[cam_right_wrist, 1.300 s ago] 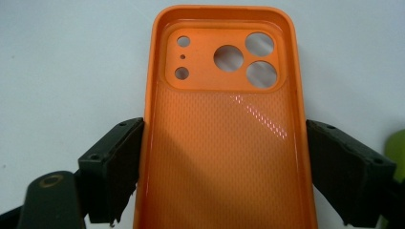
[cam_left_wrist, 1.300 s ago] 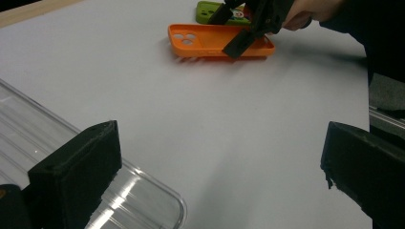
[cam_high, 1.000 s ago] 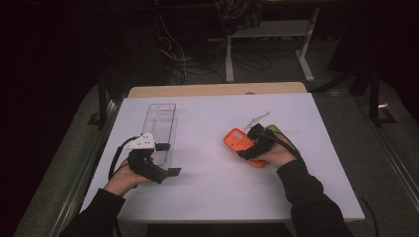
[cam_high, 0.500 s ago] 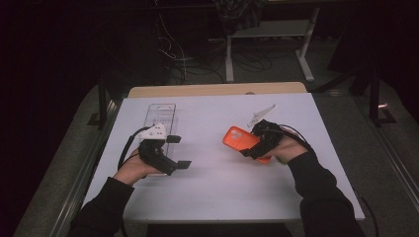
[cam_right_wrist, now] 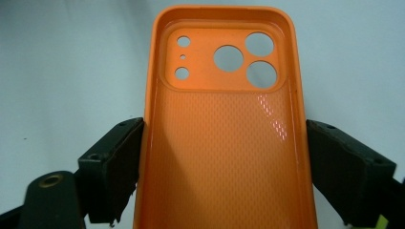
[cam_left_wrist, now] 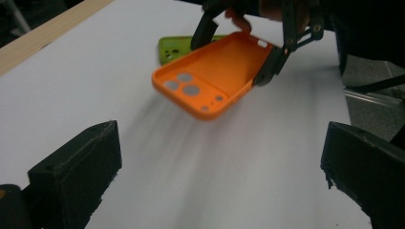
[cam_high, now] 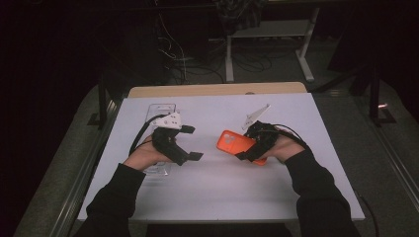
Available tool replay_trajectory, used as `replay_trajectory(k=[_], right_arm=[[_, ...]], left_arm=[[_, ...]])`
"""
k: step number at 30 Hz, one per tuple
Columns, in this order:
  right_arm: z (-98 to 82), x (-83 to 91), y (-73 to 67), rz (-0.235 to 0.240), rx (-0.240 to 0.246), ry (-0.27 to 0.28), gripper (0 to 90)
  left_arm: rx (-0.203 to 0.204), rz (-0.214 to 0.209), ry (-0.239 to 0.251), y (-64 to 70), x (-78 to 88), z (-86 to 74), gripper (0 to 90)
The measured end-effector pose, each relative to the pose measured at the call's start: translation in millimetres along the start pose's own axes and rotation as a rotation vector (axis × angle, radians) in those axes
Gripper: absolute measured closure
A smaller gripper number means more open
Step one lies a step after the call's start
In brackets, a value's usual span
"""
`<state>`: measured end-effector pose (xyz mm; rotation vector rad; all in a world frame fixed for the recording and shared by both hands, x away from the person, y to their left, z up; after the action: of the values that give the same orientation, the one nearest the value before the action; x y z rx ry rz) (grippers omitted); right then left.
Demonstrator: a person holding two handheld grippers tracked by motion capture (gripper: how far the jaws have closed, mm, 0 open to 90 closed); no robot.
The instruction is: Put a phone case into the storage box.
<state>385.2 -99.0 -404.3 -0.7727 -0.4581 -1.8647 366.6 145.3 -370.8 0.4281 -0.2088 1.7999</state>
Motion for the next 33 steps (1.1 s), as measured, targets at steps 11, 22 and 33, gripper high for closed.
replay_trajectory(k=[11, 22, 33], right_arm=[[1.9, -10.0, -17.0, 0.092, 0.074, -0.014, 15.2], [5.6, -20.5, -41.5, 0.214, 0.156, -0.033, 15.2], [17.0, -21.6, -61.1, 0.252, 0.252, -0.051, 15.2]], left_arm=[[-0.06, -0.07, -0.051, 11.8, -10.7, 0.2, 0.0], [-0.119, -0.138, -0.127, 27.1, -29.7, -7.8, 0.0], [-0.168, -0.194, -0.207, 37.9, -42.7, -16.2, 0.0]])
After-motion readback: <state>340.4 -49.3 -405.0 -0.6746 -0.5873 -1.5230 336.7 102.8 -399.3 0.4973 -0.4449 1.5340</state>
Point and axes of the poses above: each handheld gripper's, and its own axes: x roughly backward along the jaws, z roughly out of its top, y roughly to its right, the point moved 4 cm from there along -x, roughly forward along the jaws, and after that the axes turned 9 degrees about y, right-handed, at the moved point
